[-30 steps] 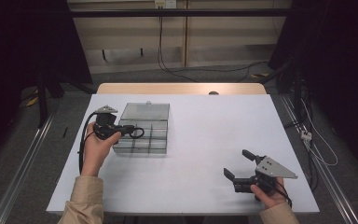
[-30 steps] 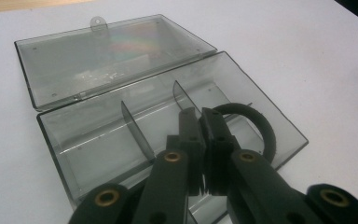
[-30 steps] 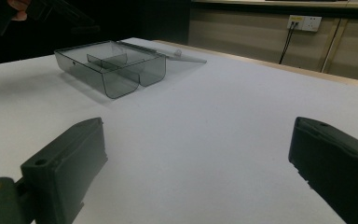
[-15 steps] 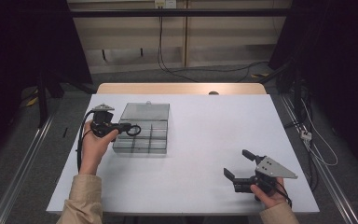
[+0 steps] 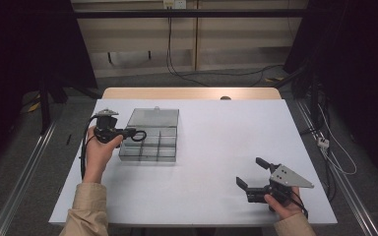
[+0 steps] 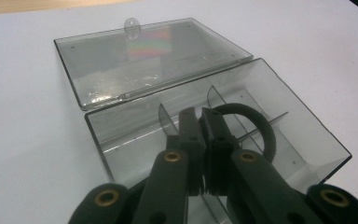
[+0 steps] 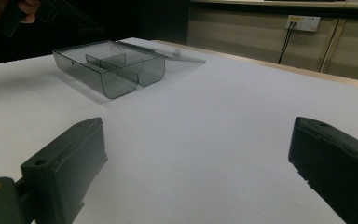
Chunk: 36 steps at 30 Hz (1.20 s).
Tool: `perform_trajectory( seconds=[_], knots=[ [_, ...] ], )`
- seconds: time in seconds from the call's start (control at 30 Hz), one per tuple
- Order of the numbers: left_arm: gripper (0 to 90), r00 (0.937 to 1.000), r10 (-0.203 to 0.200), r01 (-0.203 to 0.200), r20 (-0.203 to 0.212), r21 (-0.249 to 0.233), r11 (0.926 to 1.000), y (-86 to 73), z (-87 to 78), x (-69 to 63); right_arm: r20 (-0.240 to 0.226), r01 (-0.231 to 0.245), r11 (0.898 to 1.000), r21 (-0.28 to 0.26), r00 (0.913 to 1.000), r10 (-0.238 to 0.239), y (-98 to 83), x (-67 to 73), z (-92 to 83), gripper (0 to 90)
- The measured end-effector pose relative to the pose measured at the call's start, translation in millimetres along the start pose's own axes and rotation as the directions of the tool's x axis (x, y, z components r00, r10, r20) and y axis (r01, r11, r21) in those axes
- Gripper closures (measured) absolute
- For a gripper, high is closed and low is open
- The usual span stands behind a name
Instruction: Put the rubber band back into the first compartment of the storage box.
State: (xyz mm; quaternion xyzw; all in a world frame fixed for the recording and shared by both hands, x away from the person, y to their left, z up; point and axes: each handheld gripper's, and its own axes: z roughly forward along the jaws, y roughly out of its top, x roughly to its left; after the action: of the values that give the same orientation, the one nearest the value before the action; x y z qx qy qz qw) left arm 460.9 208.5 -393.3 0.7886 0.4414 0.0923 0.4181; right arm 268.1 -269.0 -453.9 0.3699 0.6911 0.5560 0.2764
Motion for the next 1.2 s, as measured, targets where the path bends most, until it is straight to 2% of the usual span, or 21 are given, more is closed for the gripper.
perform_trajectory(
  seconds=[0.27, 0.63, 0.97, 1.2],
  knots=[
    [88.2, 0.9999, 0.000, 0.000, -0.010, 0.015, 0.9999, 0.5, 3.2, 5.4, 0.002, 0.001, 1.000, 0.000, 1.0000, -0.001, -0.2, -0.1, 0.2, 3.7],
    [88.0, 0.9997, -0.008, 0.008, -0.024, 0.004, 1.0000, 0.5, 5.0, 12.7, 0.000, 0.000, 1.000, 0.003, 1.0000, 0.000, -0.5, 0.3, 1.0, 3.7],
    [87.9, 0.9980, -0.013, 0.014, -0.062, 0.011, 0.9998, -1.8, 9.8, 18.2, -0.001, 0.001, 1.000, 0.003, 1.0000, -0.001, -0.6, 0.5, 1.1, 3.7],
    [87.7, 0.9977, -0.018, 0.018, -0.066, 0.003, 0.9998, -2.4, 11.1, 20.5, -0.003, 0.000, 1.000, 0.003, 1.0000, 0.000, -0.6, 0.6, 1.1, 3.7]
  ],
)
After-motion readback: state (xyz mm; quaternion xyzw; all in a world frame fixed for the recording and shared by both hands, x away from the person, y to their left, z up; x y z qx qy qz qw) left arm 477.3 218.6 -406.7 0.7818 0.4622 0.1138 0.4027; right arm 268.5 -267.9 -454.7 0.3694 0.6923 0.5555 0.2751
